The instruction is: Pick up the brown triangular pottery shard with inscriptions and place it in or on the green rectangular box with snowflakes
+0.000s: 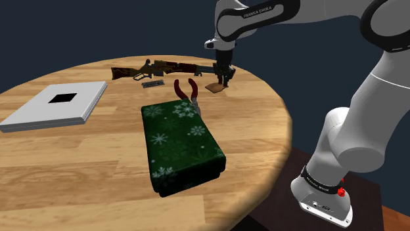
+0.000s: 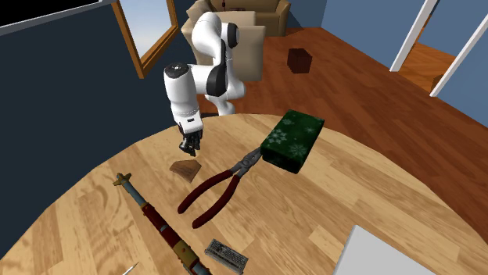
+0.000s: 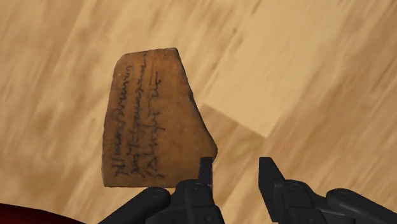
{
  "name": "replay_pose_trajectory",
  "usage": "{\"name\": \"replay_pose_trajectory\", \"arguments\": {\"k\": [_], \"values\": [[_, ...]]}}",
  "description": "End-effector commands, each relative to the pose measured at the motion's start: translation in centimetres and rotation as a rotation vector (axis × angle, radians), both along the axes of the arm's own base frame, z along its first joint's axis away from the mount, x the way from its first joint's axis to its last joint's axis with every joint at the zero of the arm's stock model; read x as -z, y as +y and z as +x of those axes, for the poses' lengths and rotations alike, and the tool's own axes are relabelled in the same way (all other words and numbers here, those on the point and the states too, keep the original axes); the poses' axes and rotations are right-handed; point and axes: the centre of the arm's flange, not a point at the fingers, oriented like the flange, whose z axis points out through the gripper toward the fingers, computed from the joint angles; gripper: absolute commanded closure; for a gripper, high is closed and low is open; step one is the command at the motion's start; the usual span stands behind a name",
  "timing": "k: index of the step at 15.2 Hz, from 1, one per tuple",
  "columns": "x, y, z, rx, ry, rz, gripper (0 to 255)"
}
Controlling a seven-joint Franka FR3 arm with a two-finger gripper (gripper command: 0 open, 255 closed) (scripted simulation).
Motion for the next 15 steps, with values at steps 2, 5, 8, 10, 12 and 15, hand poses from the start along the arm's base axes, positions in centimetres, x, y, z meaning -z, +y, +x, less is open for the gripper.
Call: {"name": "replay_pose_trajectory", "arguments": {"k": [2,5,8,10,12,15], "values": [[0.0,0.0,0.0,0.0,0.0,0.0,255],[0.0,0.0,0.0,0.0,0.0,0.0,255],[0.0,0.0,0.0,0.0,0.0,0.0,255],[0.1,-1.5,0.3,-0.001,-0.018,0.02,0],[0.5,-4.5,0.9,-0.003,-0.053,0.061,0],[1.1,-8.9,1.9,-0.005,-0.107,0.123,0]]}}
